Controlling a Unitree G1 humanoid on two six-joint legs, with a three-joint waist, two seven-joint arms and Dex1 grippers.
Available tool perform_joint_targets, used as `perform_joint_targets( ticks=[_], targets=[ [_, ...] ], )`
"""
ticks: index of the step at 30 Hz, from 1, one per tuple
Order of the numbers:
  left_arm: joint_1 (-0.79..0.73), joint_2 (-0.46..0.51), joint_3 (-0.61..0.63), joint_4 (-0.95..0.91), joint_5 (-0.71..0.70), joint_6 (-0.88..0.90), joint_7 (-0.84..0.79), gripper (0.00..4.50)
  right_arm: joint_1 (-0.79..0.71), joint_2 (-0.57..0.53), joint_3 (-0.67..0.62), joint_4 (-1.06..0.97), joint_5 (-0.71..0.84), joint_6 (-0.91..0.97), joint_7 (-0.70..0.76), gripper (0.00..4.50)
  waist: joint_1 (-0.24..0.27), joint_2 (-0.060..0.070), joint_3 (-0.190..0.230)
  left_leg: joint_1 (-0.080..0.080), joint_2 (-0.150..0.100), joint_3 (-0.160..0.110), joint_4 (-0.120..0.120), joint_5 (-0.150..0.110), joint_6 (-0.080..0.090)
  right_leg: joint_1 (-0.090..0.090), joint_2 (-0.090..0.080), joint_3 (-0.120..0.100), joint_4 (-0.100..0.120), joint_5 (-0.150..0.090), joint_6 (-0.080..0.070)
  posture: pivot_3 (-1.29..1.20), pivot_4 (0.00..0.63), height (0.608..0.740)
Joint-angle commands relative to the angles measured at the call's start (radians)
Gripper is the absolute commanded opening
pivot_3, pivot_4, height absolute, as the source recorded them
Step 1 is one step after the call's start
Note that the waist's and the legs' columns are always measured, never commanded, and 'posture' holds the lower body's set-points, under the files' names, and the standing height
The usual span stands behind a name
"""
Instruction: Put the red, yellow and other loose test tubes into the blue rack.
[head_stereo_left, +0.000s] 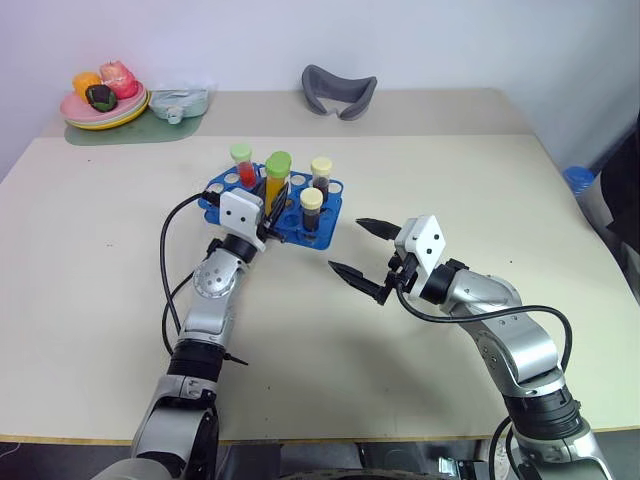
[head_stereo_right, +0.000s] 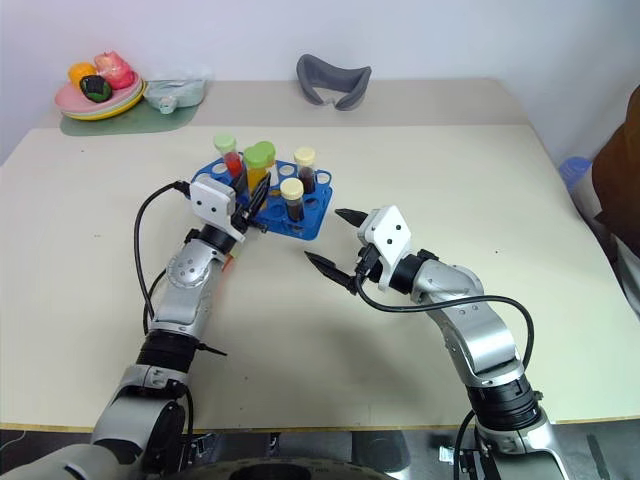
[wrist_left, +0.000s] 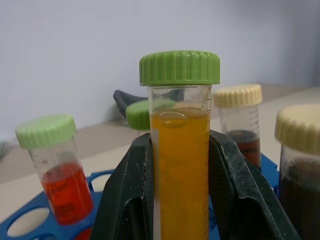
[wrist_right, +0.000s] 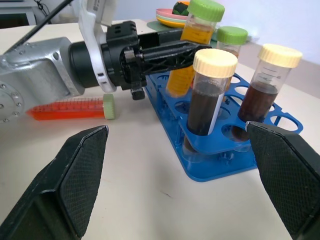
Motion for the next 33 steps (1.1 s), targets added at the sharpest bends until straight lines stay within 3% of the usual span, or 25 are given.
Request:
perform_joint_targets(
  ticks=[1,6,13,24,31,33],
  targets=[
    [-0.025,-0.007,0.010,0.023,0.001,-0.057,0.001,0.87,-0.001,0.004,-0.003,-0.044,0.012,-0.005,0.001,4.50,0.000,0.000,0.000,0.000,0.000,0.000,0.000,0.000,0.000,0.000,0.000,0.000,0.000,0.000,0.000,0.00,0.150,0.740],
    [-0.024,-0.008,0.009,0.050,0.006,-0.077,0.003,0.87,0.003,0.005,-0.002,-0.051,0.011,-0.003,-0.003,4.50,0.000,0.000,0.000,0.000,0.000,0.000,0.000,0.000,0.000,0.000,0.000,0.000,0.000,0.000,0.000,0.00,0.150,0.740],
    [0.021,0.007,0.039,-0.030,-0.025,-0.025,0.014,4.23,0.008,0.006,0.000,-0.061,0.011,0.003,-0.006,4.50,-0.002,0.000,0.000,0.000,0.000,0.000,0.000,0.000,0.000,0.000,0.000,0.000,0.000,0.000,0.000,0.00,0.150,0.740],
    [0.147,0.171,0.141,-0.539,-0.154,0.342,0.004,4.23,0.021,-0.001,-0.006,-0.069,0.018,0.008,0.002,4.50,-0.002,0.000,0.000,0.000,0.000,0.000,0.000,0.000,0.000,0.000,0.000,0.000,0.000,0.000,0.000,0.00,0.150,0.740],
    [0.169,0.320,0.180,-0.801,-0.383,0.835,-0.018,4.38,0.003,0.003,0.001,-0.045,0.017,0.000,0.018,4.50,-0.002,0.000,0.000,0.000,0.000,-0.001,0.000,0.000,0.000,0.001,0.000,0.000,0.000,0.000,0.000,0.00,0.150,0.740],
    [0.169,0.382,0.174,-0.860,-0.435,1.058,0.016,4.38,-0.003,0.001,0.000,-0.038,0.016,-0.004,0.024,4.50,-0.005,0.000,0.000,0.001,0.000,-0.001,-0.001,0.000,0.000,0.001,0.000,0.000,0.000,0.000,0.000,0.00,0.150,0.740]
  ],
)
